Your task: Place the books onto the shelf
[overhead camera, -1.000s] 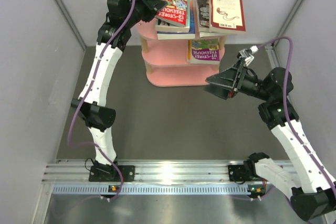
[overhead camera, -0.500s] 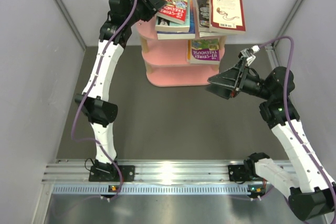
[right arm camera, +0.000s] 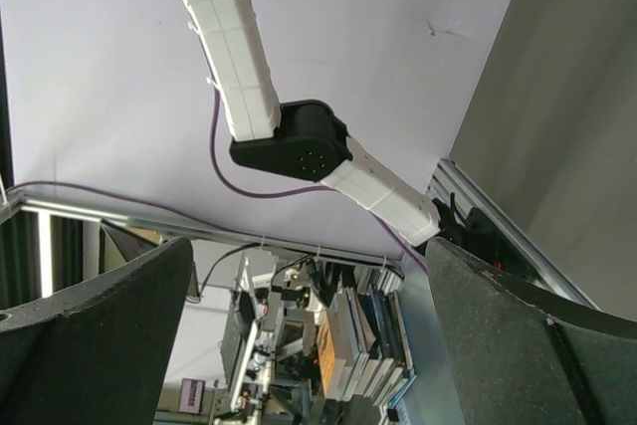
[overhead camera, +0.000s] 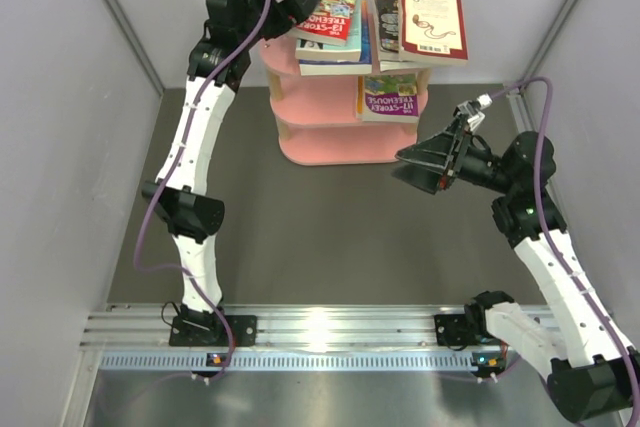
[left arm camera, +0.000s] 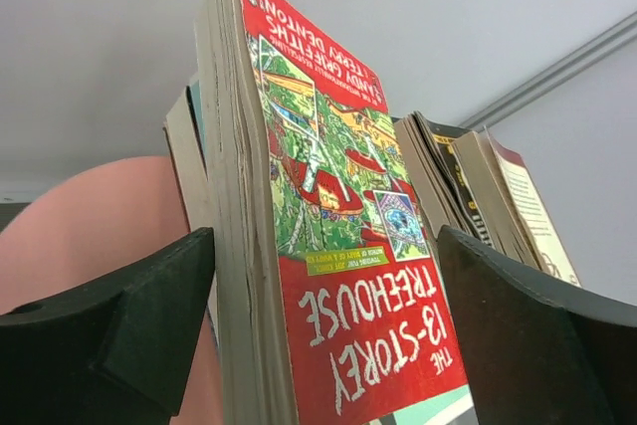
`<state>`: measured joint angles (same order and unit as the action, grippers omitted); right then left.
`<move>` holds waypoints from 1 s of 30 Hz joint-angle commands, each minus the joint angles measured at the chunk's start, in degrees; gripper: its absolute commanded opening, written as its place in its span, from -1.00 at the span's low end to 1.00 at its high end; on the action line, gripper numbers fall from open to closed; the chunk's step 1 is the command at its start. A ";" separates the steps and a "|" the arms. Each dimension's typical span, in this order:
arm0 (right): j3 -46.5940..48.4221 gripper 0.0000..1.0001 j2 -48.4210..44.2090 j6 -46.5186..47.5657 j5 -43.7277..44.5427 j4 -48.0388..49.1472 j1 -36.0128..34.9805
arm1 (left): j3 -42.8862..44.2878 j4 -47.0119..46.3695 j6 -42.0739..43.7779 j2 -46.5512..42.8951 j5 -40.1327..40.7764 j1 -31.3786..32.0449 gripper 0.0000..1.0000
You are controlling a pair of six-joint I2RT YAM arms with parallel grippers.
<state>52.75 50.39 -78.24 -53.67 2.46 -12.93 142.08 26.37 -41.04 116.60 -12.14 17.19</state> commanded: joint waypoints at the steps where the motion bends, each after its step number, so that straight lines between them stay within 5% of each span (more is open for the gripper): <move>1: -0.02 0.99 -1.52 -0.25 0.06 2.99 0.97 | 2.41 -1.23 9.88 -5.50 4.66 1.61 0.98; 10: -1.34 0.99 -1.96 -0.43 1.02 2.99 1.33 | 1.45 -2.11 22.48 -8.22 14.31 8.47 0.98; 20: -2.65 1.00 -3.11 -0.78 1.82 2.99 1.33 | -1.63 -2.72 25.04 -11.64 25.40 8.91 0.98; 26: 1.10 0.99 -2.05 4.91 1.46 -1.30 1.41 | -10.23 -4.31 24.87 -19.89 30.60 8.91 0.98; 30: 11.12 0.99 0.58 16.42 3.30 -15.00 1.41 | -23.11 -2.30 22.59 -27.81 32.44 8.91 0.98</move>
<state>54.28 49.95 -72.51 -52.01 -4.40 -12.43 125.25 25.63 -17.52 96.40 16.93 26.20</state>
